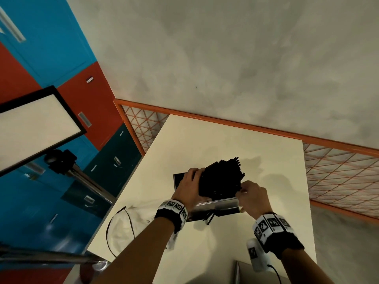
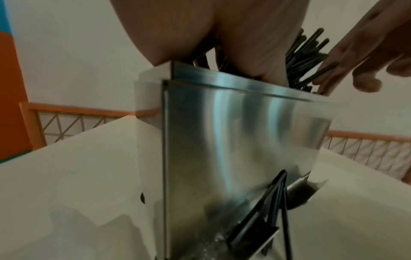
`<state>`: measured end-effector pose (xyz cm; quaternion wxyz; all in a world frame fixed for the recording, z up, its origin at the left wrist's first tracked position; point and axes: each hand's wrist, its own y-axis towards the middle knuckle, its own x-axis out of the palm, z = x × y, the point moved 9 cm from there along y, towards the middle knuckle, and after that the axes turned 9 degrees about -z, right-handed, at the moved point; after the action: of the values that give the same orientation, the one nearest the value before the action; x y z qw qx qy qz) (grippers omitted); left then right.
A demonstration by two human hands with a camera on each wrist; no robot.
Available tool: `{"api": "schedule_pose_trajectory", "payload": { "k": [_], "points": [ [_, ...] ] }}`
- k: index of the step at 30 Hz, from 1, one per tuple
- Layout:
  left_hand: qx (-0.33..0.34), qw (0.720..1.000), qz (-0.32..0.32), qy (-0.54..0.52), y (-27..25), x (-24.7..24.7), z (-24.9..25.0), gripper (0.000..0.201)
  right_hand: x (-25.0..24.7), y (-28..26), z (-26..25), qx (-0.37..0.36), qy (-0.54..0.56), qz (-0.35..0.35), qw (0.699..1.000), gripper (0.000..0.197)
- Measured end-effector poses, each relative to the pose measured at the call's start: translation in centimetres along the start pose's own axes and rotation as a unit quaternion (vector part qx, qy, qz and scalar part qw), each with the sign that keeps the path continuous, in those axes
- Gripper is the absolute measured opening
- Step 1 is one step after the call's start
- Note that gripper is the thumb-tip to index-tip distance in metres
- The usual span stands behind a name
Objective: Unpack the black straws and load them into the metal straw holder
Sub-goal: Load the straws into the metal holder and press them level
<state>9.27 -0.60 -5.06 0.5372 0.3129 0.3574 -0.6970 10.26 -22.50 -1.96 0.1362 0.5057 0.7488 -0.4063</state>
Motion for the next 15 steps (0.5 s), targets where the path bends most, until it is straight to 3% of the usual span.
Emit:
{"api": "schedule_pose_trajectory", "payload": {
  "k": [5, 9, 15],
  "points": [
    [-0.017, 0.998, -0.007, 0.054, 0.9, 0.5, 0.2, 0.1, 2.0, 0.6, -0.3, 0.037, 0.015, -0.058, 0.998, 0.016],
    [-0.055, 0.998, 0.028, 0.002, 0.7, 0.7, -0.2, 0.08, 3.0, 1.3, -0.5, 0.066, 0.08, -0.099, 0.99, 0.015],
    [-0.063, 0.997, 0.043, -0.018, 0.4, 0.6, -0.5, 0.076, 3.9, 2.3, -0.6, 0.081, 0.049, -0.124, 0.988, 0.018]
  ]
}}
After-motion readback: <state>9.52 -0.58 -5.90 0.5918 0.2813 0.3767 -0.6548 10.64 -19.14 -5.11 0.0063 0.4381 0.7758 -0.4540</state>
